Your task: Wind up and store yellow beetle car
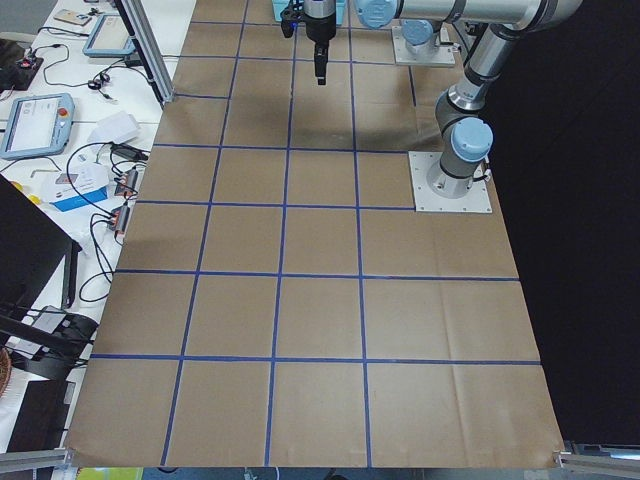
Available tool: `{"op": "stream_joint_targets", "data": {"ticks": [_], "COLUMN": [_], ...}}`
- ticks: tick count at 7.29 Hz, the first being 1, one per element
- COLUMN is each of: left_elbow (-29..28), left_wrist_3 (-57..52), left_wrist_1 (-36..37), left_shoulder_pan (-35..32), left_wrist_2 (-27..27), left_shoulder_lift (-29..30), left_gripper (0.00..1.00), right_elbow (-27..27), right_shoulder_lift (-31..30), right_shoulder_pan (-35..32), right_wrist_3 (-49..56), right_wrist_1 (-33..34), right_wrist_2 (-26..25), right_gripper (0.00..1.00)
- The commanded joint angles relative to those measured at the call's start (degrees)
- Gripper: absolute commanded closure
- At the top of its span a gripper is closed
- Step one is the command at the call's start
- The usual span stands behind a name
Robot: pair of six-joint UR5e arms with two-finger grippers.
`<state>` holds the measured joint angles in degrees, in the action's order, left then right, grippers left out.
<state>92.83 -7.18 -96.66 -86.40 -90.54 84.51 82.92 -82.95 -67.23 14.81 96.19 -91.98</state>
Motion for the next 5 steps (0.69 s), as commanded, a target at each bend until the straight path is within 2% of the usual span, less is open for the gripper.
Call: {"op": "stream_joint_targets", "data": {"ticks": [1,2,3,5], "left_elbow": [0.3,0.4,0.5,0.9], "left_wrist_3": [-0.1,-0.2,-0.2,-0.2], "left_wrist_1": [0.0,0.0,0.1,0.0], "left_shoulder_pan": [0.1,0.1,0.1,0.2], "left_wrist_2": [-0.2,-0.2,-0.2,-0.2], "left_shoulder_lift": [0.0,-0.1,-0.2,-0.5], "left_gripper": [0.00,0.00,0.00,0.00], "right_elbow": [-4.6,-4.6,-4.5,-3.7], "right_shoulder_lift": [-1.8,-1.3,-0.4,-0.2], "right_shoulder_pan": [-10.5,-16.3,-21.7,-27.7], "right_wrist_3": [-12.3,-17.5,-23.7,-33.9], "right_wrist_1": [-6.8,-6.1,-2.6,1.9], "right_wrist_2": [-0.5,0.3,0.3,0.3], "right_gripper": [0.00,0.00,0.00,0.00]}}
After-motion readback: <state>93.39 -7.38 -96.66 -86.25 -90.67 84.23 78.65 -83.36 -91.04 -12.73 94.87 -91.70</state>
